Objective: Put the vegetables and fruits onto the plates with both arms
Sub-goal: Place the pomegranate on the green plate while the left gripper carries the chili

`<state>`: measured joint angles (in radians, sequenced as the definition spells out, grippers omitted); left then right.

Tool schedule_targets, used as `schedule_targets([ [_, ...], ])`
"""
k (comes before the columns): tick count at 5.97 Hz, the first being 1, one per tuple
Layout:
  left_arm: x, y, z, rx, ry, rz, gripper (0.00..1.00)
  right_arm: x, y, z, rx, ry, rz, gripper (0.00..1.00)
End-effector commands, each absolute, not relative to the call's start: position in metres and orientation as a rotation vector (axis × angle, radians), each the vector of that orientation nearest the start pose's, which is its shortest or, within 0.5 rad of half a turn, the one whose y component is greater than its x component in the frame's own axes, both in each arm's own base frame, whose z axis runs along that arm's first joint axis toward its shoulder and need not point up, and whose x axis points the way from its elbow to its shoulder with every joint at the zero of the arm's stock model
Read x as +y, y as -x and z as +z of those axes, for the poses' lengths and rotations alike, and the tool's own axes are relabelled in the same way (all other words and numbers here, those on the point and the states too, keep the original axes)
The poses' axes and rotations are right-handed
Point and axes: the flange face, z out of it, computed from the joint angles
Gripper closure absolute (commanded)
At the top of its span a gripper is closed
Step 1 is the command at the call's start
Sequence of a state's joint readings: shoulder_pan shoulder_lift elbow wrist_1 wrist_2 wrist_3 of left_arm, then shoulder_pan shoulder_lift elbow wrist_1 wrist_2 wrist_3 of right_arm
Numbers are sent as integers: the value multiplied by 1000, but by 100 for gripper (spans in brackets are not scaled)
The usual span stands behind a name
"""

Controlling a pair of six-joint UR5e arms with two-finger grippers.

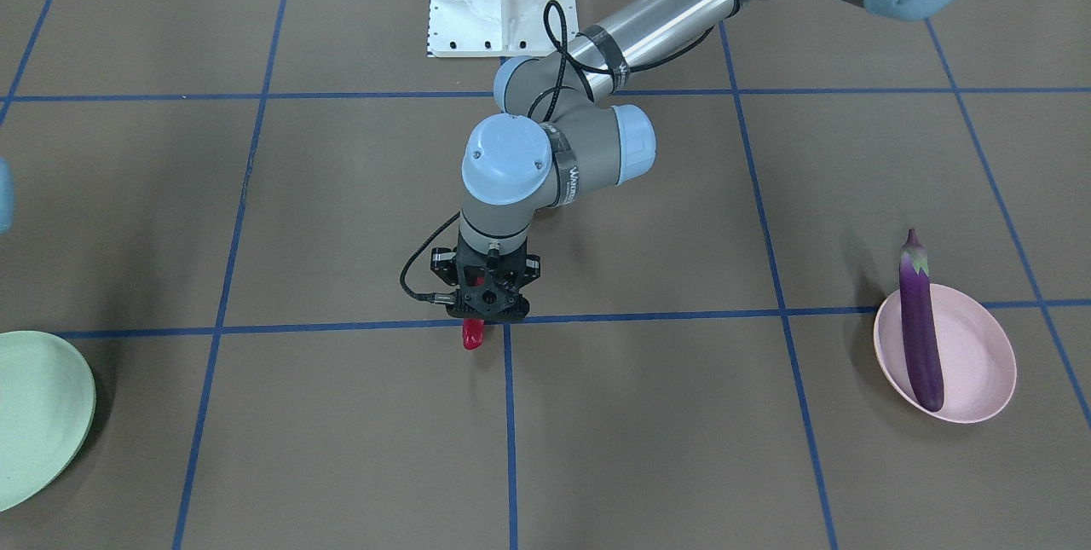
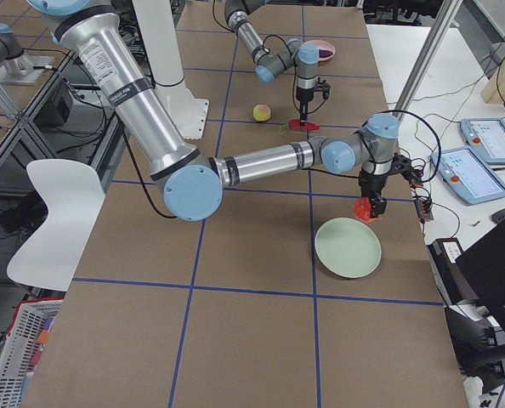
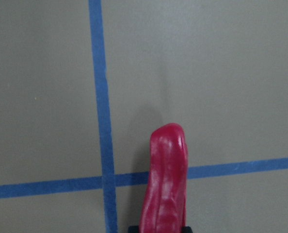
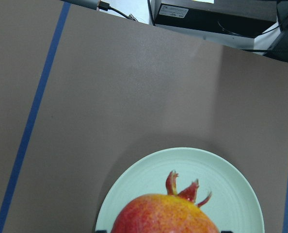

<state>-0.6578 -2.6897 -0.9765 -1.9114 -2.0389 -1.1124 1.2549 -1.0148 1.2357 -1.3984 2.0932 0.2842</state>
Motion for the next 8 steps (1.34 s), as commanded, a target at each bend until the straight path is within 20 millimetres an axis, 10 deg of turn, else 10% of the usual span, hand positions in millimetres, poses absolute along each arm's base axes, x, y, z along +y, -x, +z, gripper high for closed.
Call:
schedule_targets([
  [1, -642, -545, 112, 988, 16, -24, 100, -716, 160, 506, -581, -173, -140, 100],
  [4, -691, -476, 113, 961, -12, -45, 100, -689, 216, 550, -523, -100, -203, 98],
  [6, -729, -409, 116, 929, -2, -33, 100, -682, 226, 551, -526, -96, -220, 1],
  [8, -754, -301, 116, 825, -2, 40, 100, -687, 210, 493, -642, -151, -205, 0],
])
